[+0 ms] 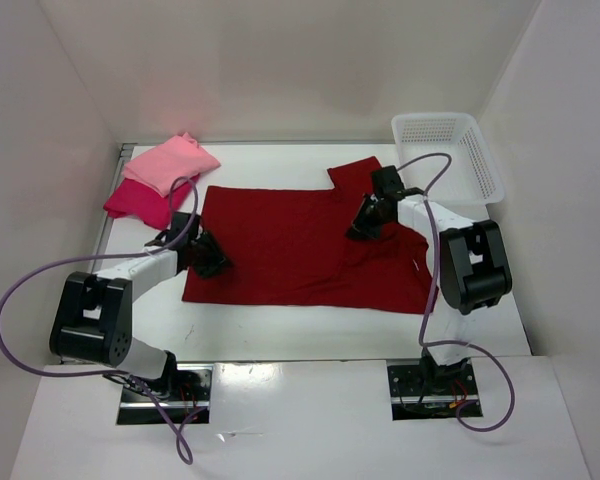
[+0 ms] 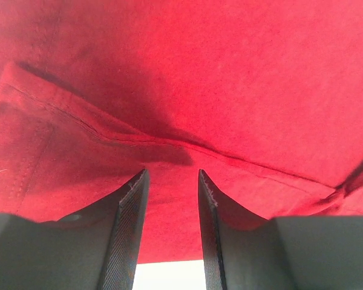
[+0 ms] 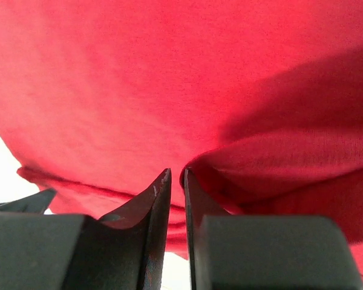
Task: Fold and stack the t-shirts
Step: Fold the flattened tshirt in 1/3 of the way, then grap the side of the flattened tshirt furthest away from the robot with both arms
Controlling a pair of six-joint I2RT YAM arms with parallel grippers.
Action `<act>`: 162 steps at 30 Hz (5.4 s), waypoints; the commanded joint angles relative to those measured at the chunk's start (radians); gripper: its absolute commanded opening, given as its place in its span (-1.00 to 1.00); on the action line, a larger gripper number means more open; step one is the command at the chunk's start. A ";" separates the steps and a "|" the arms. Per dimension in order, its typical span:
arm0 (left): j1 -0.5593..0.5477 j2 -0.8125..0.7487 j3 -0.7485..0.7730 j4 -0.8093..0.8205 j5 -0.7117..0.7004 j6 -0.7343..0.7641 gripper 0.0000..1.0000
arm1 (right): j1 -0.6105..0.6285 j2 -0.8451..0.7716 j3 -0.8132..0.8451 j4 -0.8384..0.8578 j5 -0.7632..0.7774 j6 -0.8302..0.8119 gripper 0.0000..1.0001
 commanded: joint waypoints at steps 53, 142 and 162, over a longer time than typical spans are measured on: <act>0.245 -0.073 0.355 -0.173 0.034 0.085 -0.40 | 0.759 0.342 0.337 0.045 -0.028 -0.005 -1.00; 0.288 0.435 0.578 -0.041 -0.257 0.128 -0.79 | 0.153 0.369 0.742 0.034 0.140 -0.267 -0.19; 0.251 0.520 0.797 -0.083 -0.163 0.188 -1.00 | 0.010 1.015 1.619 -0.282 0.469 -0.386 0.29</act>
